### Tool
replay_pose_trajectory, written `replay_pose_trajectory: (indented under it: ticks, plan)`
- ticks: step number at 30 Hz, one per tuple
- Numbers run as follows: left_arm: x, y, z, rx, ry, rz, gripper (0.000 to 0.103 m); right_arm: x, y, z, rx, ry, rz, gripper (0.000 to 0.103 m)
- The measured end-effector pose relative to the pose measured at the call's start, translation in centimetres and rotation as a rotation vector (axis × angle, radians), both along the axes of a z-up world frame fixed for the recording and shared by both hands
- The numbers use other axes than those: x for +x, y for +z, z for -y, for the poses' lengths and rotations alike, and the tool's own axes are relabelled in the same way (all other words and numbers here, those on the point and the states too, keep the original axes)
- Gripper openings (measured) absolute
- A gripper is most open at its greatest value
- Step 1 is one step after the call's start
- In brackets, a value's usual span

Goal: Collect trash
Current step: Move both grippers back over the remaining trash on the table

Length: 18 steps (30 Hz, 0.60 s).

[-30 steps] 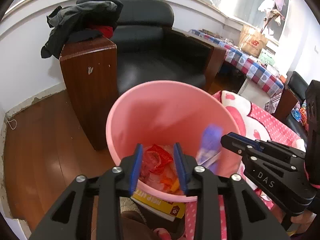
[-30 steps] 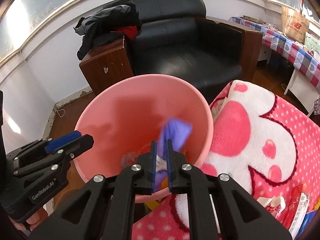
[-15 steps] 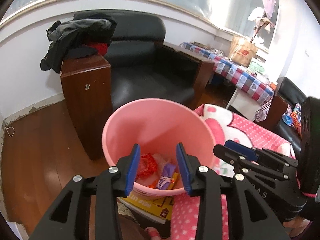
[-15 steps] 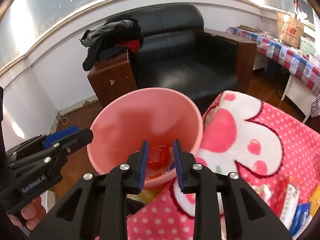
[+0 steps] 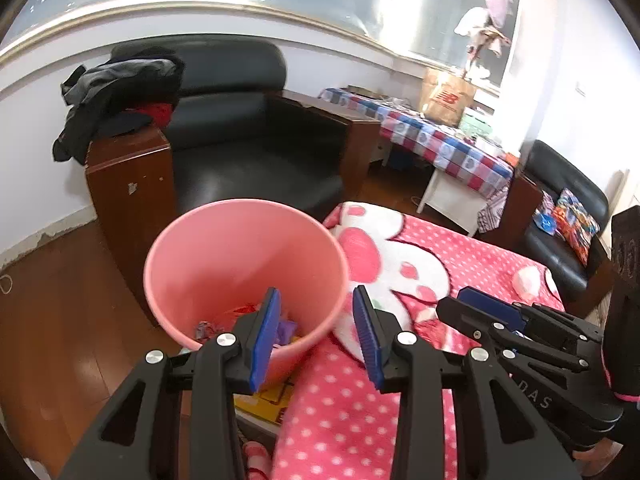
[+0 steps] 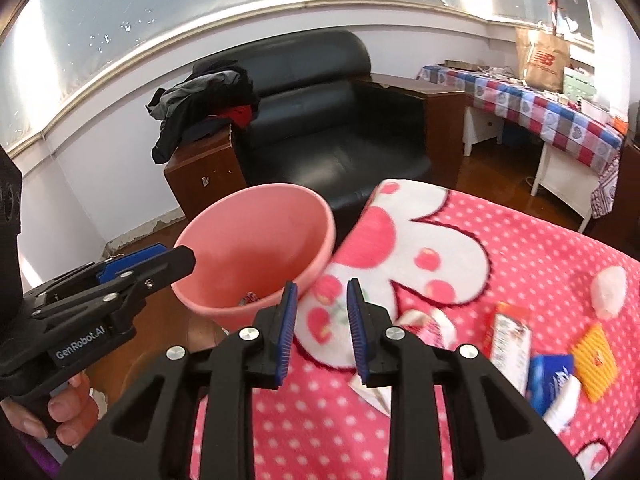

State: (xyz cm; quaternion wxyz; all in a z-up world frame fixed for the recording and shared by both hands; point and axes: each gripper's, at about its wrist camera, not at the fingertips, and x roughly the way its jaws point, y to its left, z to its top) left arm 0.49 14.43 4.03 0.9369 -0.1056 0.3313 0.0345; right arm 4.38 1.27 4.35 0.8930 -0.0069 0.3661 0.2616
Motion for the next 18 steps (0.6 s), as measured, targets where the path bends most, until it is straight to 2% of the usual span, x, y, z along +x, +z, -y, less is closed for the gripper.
replay_pose_trajectory:
  ticks: [18]
  plan:
    - [-1.1, 0.2, 9.8, 0.015, -0.213, 0.011, 0.037, -3.5, 0.8, 11.2, 0.014, -0.189, 0.028, 0.026]
